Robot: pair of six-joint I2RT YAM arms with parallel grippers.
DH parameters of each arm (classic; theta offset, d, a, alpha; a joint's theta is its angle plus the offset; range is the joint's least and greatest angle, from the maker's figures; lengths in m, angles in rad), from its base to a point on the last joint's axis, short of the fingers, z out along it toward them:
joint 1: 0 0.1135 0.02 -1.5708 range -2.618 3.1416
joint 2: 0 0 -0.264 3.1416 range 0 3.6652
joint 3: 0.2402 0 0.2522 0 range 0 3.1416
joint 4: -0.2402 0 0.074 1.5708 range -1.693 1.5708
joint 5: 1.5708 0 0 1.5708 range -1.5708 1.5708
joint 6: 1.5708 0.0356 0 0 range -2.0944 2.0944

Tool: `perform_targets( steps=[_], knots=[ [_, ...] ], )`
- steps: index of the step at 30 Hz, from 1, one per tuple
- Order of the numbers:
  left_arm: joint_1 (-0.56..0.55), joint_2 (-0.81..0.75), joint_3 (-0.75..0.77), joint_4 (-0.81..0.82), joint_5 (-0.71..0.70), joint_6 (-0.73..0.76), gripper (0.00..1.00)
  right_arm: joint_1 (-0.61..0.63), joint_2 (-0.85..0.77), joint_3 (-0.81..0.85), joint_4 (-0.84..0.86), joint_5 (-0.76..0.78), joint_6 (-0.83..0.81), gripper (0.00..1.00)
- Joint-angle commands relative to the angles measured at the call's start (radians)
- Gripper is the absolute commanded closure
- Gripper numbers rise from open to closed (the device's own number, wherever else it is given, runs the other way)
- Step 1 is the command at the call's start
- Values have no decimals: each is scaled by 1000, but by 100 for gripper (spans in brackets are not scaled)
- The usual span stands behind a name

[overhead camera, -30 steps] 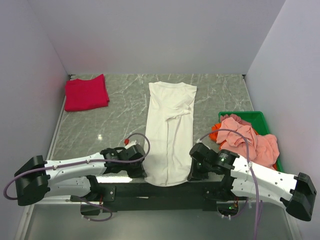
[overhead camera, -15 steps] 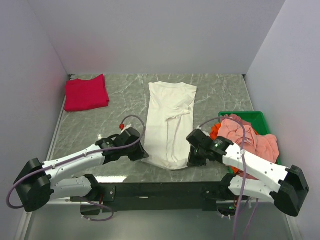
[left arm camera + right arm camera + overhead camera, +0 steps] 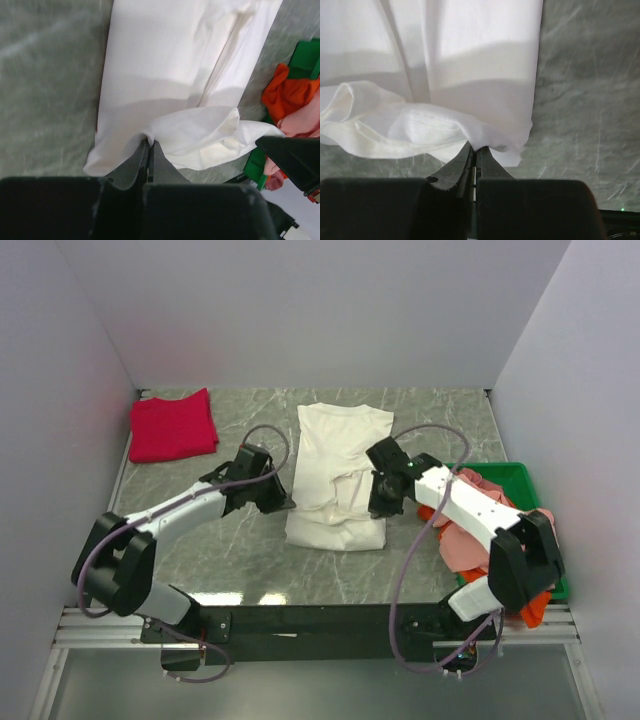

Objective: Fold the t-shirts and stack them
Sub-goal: Fold the tshirt

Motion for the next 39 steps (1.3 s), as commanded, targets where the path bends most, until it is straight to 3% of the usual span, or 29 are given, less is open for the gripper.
perform_targets(
  steps=[1,11,28,30,31,34,37,39],
  knots=[
    [81,78,100,73,108,111,100,-52,88,119,16,33,-96,100],
    [179,384,371,63,263,194,100,-164,310,335,-22,18,-172,100],
    [242,584,542,25,349,240,100,-232,502,498,-60,2,-192,100],
    [248,599,552,10,346,235,89,-239,523,518,-66,1,-192,100],
    [254,599,558,-1,341,234,70,-242,530,528,-73,-1,-194,92],
    [273,566,546,8,306,217,45,-255,531,570,-91,7,-197,57],
    [289,515,552,-6,268,241,34,-262,501,590,-88,4,-194,47],
    [291,498,558,-33,261,286,33,-262,479,594,-87,-5,-192,46]
  ],
)
